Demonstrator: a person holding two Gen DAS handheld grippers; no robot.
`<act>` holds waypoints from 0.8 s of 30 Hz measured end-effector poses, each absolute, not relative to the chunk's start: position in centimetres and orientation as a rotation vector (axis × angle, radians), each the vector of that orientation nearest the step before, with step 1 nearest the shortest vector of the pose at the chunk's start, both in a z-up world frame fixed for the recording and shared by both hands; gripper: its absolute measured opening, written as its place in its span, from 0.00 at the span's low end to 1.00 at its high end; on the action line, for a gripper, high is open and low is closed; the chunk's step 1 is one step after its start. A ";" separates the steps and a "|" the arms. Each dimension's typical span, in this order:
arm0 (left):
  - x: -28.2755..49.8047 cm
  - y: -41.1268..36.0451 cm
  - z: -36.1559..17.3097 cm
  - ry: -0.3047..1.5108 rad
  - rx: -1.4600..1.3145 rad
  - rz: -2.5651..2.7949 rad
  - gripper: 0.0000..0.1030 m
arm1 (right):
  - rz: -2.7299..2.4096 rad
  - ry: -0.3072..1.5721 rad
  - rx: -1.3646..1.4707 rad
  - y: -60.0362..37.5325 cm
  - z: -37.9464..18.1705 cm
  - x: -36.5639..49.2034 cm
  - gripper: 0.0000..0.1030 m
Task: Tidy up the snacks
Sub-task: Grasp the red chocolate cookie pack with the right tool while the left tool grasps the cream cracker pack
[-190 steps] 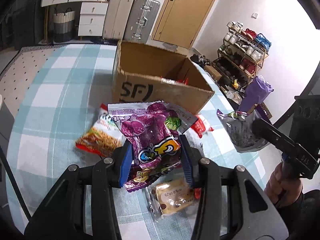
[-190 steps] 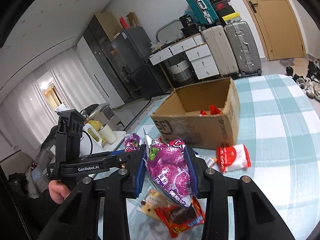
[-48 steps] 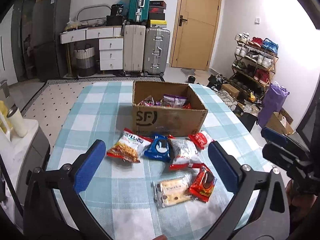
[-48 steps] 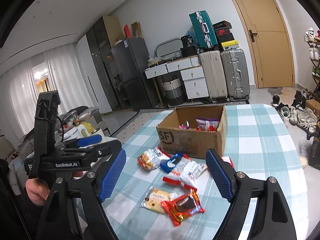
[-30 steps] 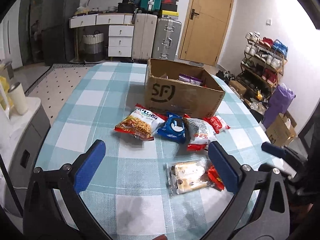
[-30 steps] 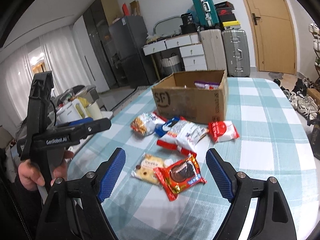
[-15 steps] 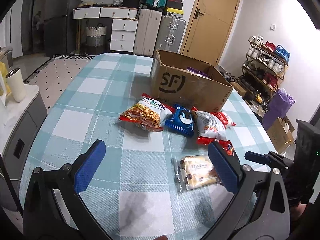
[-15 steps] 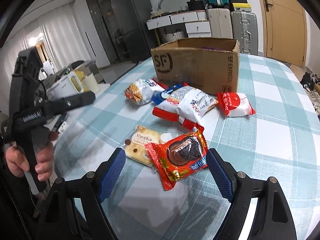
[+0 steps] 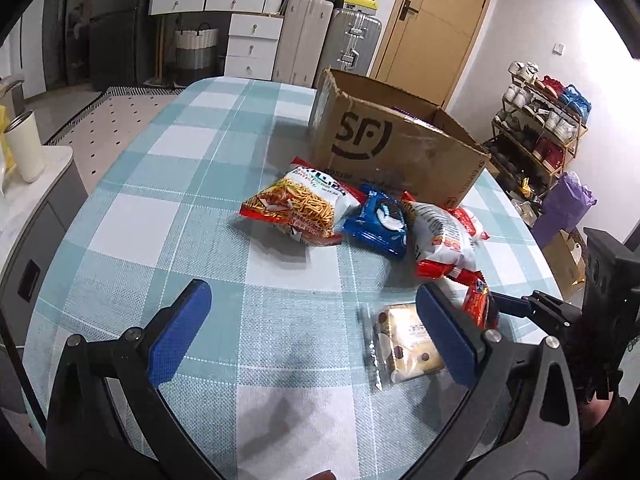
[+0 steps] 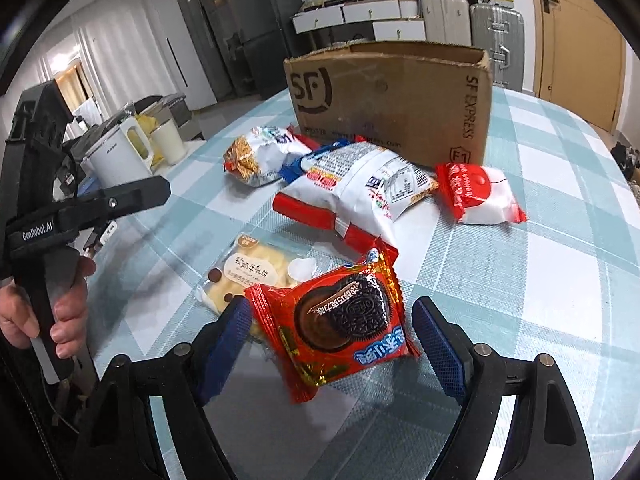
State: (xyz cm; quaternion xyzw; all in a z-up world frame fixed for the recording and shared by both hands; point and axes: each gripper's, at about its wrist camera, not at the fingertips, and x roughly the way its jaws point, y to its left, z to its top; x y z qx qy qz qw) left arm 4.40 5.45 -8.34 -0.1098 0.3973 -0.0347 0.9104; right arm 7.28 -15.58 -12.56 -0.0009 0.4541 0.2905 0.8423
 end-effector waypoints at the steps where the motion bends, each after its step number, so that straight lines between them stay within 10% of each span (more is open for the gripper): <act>1: 4.6 5.5 -8.5 0.824 -0.229 -0.067 0.99 | 0.618 0.967 -0.006 -15.4 -12.8 7.5 0.79; 7: 5.1 5.6 -9.3 0.849 -0.232 -0.054 0.99 | 0.649 0.974 0.044 -15.9 -13.5 8.1 0.51; 24: 4.5 4.1 -9.5 0.887 -0.209 -0.070 0.99 | 0.638 0.924 0.158 -18.5 -12.6 7.4 0.50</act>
